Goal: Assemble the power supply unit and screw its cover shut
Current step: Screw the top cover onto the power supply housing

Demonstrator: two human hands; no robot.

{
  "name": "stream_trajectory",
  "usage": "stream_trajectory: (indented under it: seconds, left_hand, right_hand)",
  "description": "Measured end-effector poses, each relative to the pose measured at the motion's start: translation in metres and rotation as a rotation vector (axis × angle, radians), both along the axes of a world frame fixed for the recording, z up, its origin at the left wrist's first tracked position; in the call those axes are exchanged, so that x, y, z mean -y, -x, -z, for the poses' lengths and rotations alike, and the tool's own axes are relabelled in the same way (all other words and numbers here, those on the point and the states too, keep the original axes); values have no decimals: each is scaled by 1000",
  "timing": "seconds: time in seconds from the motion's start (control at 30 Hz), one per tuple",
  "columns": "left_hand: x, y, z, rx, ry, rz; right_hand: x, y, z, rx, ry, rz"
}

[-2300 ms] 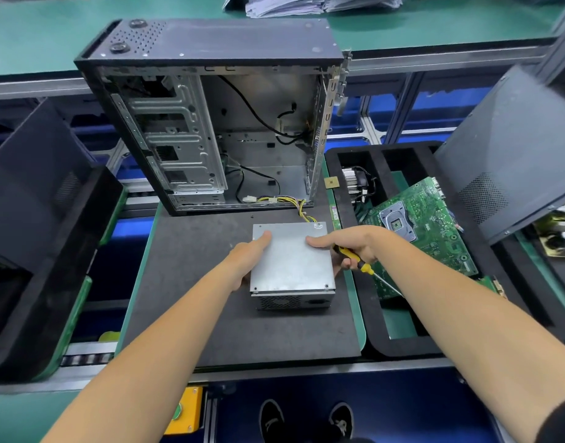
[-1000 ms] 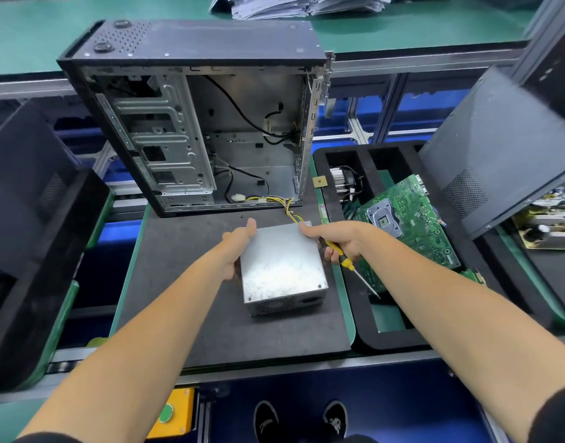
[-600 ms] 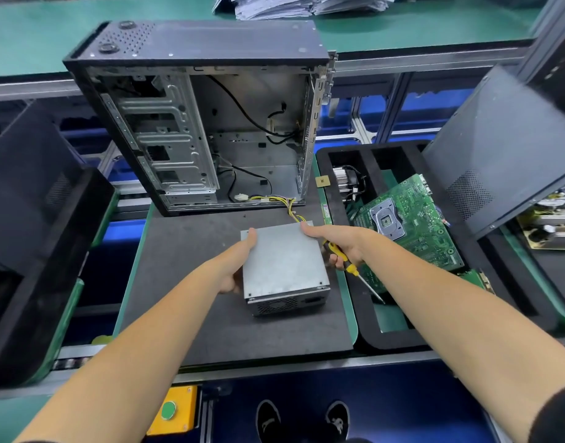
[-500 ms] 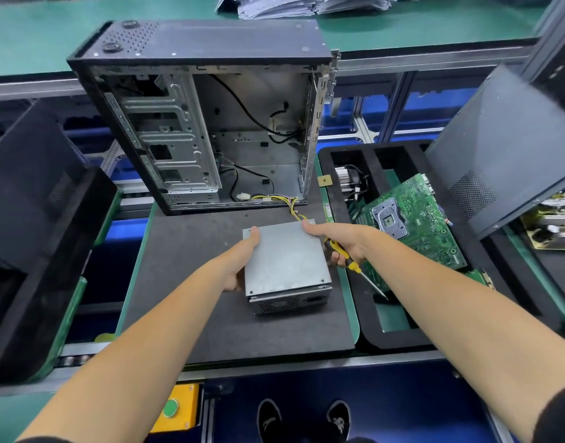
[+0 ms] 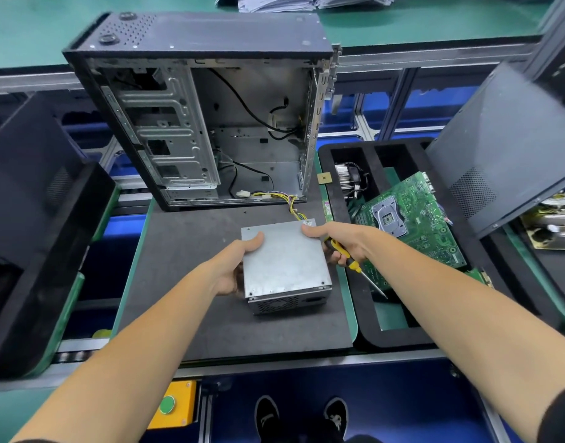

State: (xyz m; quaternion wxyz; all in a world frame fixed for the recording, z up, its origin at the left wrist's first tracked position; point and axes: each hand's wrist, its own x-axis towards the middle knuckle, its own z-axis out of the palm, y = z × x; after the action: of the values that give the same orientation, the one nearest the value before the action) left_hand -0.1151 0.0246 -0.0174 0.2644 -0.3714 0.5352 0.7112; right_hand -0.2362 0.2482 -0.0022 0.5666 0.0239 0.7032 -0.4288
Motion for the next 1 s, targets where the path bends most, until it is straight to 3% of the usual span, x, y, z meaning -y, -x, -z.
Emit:
stream_trajectory:
  seconds: [0.37, 1.0]
  left_hand:
    - [6, -4, -3, -29, 26, 42]
    - [6, -4, 8, -115, 170, 131]
  right_hand:
    - [-9, 4, 2, 42, 10, -32]
    - [-6, -2, 5, -86, -36, -37]
